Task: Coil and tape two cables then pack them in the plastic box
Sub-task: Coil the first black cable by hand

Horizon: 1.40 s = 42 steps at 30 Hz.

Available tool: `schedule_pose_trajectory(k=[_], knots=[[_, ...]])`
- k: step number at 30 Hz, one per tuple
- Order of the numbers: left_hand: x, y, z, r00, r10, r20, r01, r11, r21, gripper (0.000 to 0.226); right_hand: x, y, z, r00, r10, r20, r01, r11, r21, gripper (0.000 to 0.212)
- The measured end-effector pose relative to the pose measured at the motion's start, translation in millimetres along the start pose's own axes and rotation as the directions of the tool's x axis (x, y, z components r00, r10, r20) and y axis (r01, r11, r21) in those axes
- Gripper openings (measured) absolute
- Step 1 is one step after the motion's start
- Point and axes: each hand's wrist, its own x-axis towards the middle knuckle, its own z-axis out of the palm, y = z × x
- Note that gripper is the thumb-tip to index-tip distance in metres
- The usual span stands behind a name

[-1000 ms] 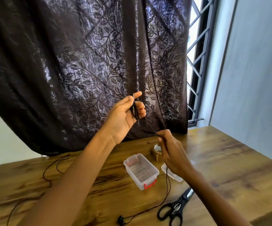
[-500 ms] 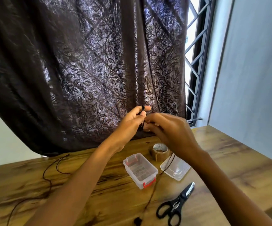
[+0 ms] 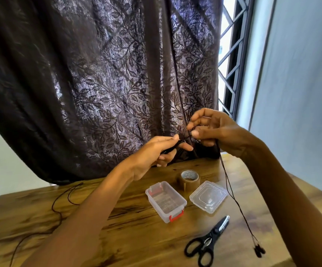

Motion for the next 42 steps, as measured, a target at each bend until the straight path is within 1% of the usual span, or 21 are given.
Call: schedule_pose_trajectory(k=[2,4,7,9,11,13,16,18,23,27,28,29,30,31,33,35,37,39,41,42], knots=[[-1.2,-0.3,-1.0,1.0,0.005,0.012,-0.004,0.999,-0.047,0.036,-0.1,4.6,-0.1,0.999,-0.041,-0.035,0.041,0.999,0.01,0.027],[-1.1,-0.1,-2.0,0.999,0.025,0.02,-0.022,0.993,-0.114,0.034,1.1,11.3,1.0,0.991,-0.085,-0.1,0.085,0.996,-0.006,0.022],[-0.6,2.6,-3.8,0.999,0.051,-0.003,-0.05,0.977,-0.206,0.032,2.6,22.6,2.4,0.963,-0.126,-0.239,0.094,0.986,-0.14,0.02],[0.4,5.1,-4.9,0.997,0.073,-0.036,-0.08,0.971,-0.227,0.033,2.5,32.0,4.2,0.939,-0.151,-0.31,0.088,0.974,-0.208,0.019],[2.3,7.8,-5.0,0.993,0.097,-0.067,-0.111,0.963,-0.246,0.034,1.5,42.1,9.0,0.924,-0.16,-0.348,0.095,0.976,-0.195,0.012],[5.1,10.6,-4.7,0.989,0.107,-0.103,-0.131,0.952,-0.277,0.034,-0.7,52.2,16.9,0.92,-0.12,-0.373,0.082,0.99,-0.118,0.007],[9.3,11.6,-3.9,0.978,0.129,-0.162,-0.172,0.941,-0.291,0.034,-4.3,69.5,29.8,0.923,-0.022,-0.384,0.025,1.0,0.002,0.014],[11.3,11.1,-4.5,0.97,0.148,-0.19,-0.203,0.928,-0.312,0.035,-7.5,82.6,36.9,0.929,0.023,-0.37,-0.006,0.999,0.047,0.018],[11.6,12.8,-6.7,0.95,0.167,-0.263,-0.256,0.9,-0.352,0.032,-19.4,109.8,45.4,0.944,0.094,-0.316,-0.063,0.992,0.107,0.013],[11.3,11.9,-9.6,0.933,0.163,-0.321,-0.273,0.902,-0.334,0.036,-28.2,119.7,47.7,0.949,0.142,-0.282,-0.135,0.99,0.046,0.012],[12.0,10.9,-10.3,0.928,0.161,-0.337,-0.271,0.91,-0.314,0.037,-29.5,119.7,48.4,0.949,0.135,-0.284,-0.142,0.99,-0.007,0.013],[12.7,9.4,-10.9,0.922,0.158,-0.353,-0.266,0.921,-0.284,0.039,-30.3,119.2,48.2,0.95,0.105,-0.293,-0.141,0.984,-0.105,0.013],[13.8,7.4,-11.2,0.916,0.155,-0.369,-0.257,0.935,-0.243,0.041,-30.8,117.6,47.8,0.952,0.057,-0.3,-0.134,0.96,-0.245,0.014],[14.7,4.9,-11.5,0.911,0.154,-0.383,-0.244,0.949,-0.198,0.042,-31.1,114.6,47.1,0.955,0.001,-0.297,-0.126,0.906,-0.404,0.015],[16.9,-0.8,-13.0,0.903,0.154,-0.402,-0.214,0.971,-0.109,0.043,-32.4,104.9,47.2,0.959,-0.114,-0.258,-0.093,0.737,-0.669,0.014],[19.0,-6.3,-14.9,0.902,0.153,-0.404,-0.179,0.983,-0.027,0.044,-32.7,90.6,49.4,0.948,-0.259,-0.187,-0.012,0.555,-0.831,0.023],[19.9,-9.7,-14.9,0.904,0.151,-0.401,-0.155,0.988,0.024,0.043,-31.6,72.3,51.5,0.923,-0.377,-0.075,0.094,0.411,-0.907,0.03],[20.6,-11.7,-13.0,0.907,0.138,-0.397,-0.13,0.99,0.048,0.042,-28.9,54.5,51.1,0.884,-0.466,0.038,0.191,0.287,-0.939,0.029],[20.4,-12.3,-9.9,0.913,0.108,-0.393,-0.098,0.994,0.046,0.041,-26.2,37.7,49.3,0.831,-0.55,0.088,0.239,0.209,-0.948,0.027],[20.3,-12.0,-8.3,0.917,0.088,-0.388,-0.08,0.996,0.038,0.041,-24.6,30.2,48.2,0.804,-0.588,0.084,0.245,0.2,-0.949,0.027]])
